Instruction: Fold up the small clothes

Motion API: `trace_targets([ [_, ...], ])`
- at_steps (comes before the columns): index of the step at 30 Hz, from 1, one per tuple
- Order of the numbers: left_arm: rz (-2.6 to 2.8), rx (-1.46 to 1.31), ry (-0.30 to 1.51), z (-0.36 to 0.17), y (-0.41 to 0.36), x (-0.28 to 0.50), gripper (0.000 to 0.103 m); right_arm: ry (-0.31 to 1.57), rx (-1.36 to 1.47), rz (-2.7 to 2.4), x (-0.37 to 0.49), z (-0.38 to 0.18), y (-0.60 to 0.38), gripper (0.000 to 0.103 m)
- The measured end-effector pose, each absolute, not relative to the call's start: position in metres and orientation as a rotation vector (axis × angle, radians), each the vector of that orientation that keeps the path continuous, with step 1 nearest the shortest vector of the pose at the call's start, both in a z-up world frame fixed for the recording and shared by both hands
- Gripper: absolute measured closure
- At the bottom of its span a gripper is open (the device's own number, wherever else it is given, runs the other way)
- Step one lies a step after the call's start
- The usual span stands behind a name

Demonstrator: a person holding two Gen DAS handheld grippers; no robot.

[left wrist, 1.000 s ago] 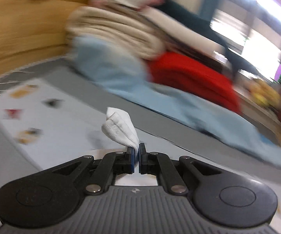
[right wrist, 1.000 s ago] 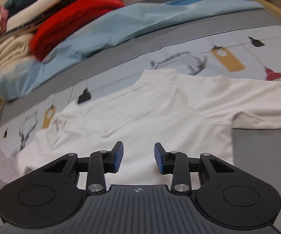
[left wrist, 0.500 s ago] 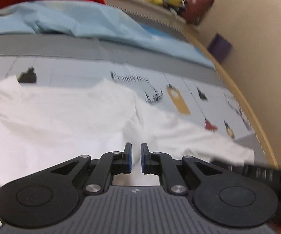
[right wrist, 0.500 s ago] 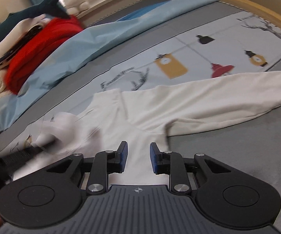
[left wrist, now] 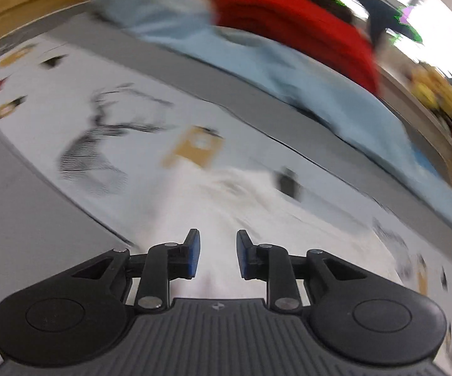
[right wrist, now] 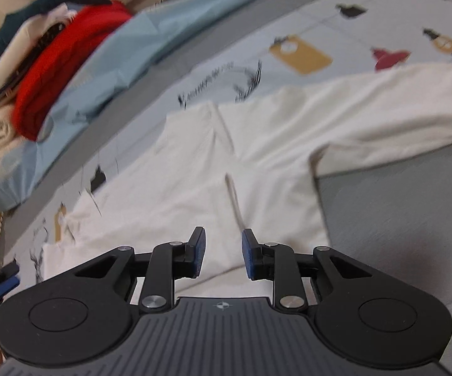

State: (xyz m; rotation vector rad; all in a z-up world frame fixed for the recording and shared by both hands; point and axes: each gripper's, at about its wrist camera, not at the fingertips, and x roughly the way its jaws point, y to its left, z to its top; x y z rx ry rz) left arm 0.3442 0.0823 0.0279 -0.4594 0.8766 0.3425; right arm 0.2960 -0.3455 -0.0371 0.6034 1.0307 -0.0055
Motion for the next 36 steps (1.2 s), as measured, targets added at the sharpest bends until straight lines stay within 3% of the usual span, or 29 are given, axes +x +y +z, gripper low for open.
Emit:
trace_targets([
  [13, 0.397, -0.488, 0.94, 0.024, 0.169, 0.35, 0.074, 1.145, 0.409, -0.067, 0.325, -0.084, -0.313, 0.068],
  [14, 0.396, -0.492, 0.94, 0.024, 0.17, 0.348, 0.074, 1.136, 0.382, -0.058, 0.326, -0.082, -0.309, 0.071],
  [15, 0.396, -0.496, 0.938, 0.025, 0.173, 0.348, 0.074, 1.118, 0.359, -0.05, 0.326, -0.081, -0.307, 0.089],
  [16, 0.396, -0.499, 0.937, 0.025, 0.175, 0.348, 0.074, 1.097, 0.329, -0.057, 0.326, -0.078, -0.305, 0.099],
  [17, 0.396, -0.499, 0.937, 0.025, 0.176, 0.347, 0.074, 1.068, 0.311, -0.061, 0.326, -0.073, -0.305, 0.101],
  [23, 0.387, -0.498, 0.942, 0.026, 0.175, 0.347, 0.074, 0.714, 0.343, -0.068, 0.32, 0.002, -0.329, 0.102],
  [30, 0.356, -0.51, 0.987, 0.015, 0.168, 0.351, 0.074, 0.836, 0.428, -0.23, 0.333, -0.027, -0.374, 0.101],
  [36, 0.278, -0.556, 1.053, -0.004, 0.154, 0.357, 0.074, 0.633, 0.45, -0.142, 0.323, 0.0, -0.376, 0.101],
])
